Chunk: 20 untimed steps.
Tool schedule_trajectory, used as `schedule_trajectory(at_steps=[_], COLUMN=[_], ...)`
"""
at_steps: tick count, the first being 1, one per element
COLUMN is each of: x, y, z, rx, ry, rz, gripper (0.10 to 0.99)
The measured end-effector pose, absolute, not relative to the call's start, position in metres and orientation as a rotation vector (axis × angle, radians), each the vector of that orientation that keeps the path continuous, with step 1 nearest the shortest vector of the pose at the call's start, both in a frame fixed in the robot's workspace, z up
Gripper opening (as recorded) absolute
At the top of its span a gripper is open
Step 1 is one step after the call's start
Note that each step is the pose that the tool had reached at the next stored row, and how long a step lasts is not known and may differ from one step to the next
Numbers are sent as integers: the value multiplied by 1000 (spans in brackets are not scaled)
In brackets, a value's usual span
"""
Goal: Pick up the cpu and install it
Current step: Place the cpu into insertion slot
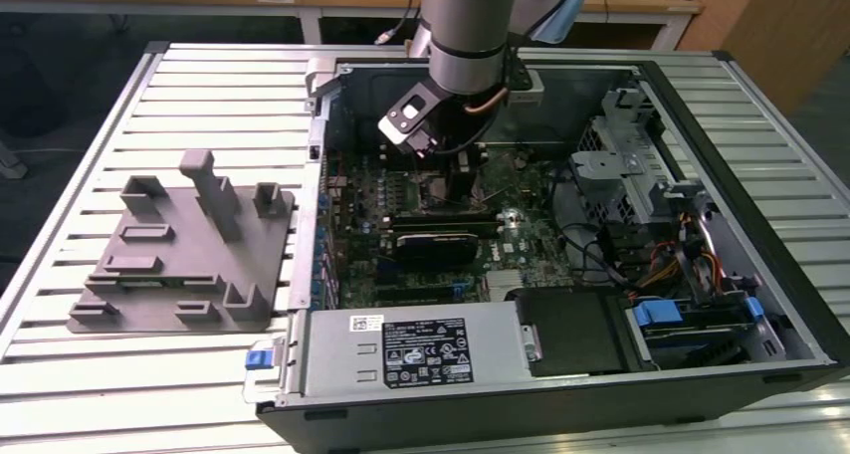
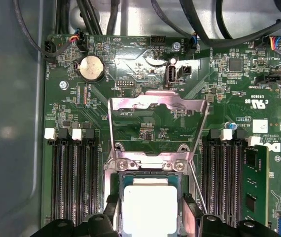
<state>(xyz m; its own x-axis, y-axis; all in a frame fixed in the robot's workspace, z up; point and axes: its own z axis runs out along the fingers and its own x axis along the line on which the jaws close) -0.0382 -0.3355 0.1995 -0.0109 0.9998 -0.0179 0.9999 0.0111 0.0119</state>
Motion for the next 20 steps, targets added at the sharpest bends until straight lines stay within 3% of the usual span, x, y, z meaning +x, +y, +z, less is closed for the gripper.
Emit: schedule_trajectory(at_steps=[9,11,12,15,18,20], x=[-38,-38,-38,-38,-38,-38], y=[-336,-336,-336,-336,-336,-336], z=[201,201,201,201,202,202], rx=[2194,2194,2194,2194,2194,2194], ry=[2219,2219,2219,2219,2219,2219], rz=[-6,-6,-6,-6,-6,-6], gripper=[600,475,475,302,243,125])
